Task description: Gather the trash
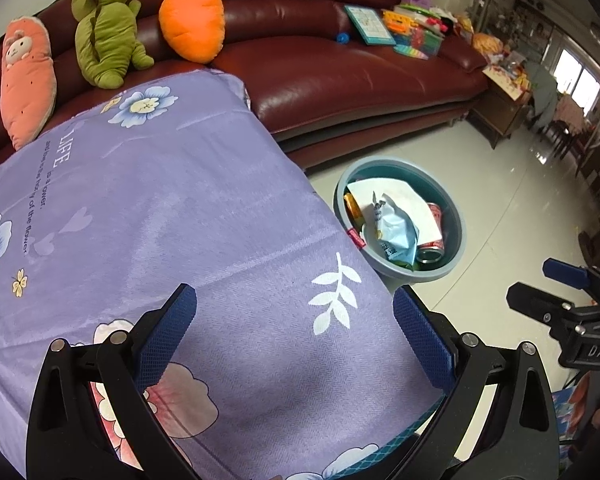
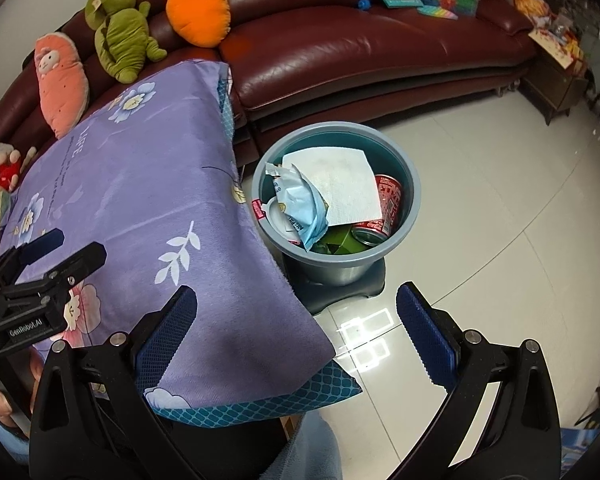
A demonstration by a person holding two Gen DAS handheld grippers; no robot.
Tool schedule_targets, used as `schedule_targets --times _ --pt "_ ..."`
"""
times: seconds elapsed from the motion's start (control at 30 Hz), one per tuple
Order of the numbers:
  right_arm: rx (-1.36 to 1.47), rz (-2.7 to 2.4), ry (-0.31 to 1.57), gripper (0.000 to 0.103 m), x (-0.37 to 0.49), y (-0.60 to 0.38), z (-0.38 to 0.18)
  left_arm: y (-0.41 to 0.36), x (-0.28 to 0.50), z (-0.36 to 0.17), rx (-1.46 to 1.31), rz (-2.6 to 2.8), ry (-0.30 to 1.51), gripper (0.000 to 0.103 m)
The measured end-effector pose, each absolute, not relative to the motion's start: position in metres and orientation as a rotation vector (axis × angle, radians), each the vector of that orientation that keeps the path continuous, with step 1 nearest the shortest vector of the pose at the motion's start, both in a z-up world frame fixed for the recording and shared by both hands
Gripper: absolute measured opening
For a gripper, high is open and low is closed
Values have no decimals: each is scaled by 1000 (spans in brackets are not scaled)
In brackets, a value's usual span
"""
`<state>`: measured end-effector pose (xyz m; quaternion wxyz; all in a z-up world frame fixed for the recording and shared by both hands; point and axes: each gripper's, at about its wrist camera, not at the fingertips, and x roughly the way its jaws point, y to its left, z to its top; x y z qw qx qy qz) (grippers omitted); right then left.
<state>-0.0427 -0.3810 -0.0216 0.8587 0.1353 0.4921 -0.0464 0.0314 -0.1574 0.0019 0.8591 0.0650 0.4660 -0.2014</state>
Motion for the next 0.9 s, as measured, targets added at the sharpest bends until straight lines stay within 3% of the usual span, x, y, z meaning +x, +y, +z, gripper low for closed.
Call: schedule_targets --times 0.9 --pt "336 -126 1059 96 -33 -400 -49 -185 31 -21 213 -424 985 99"
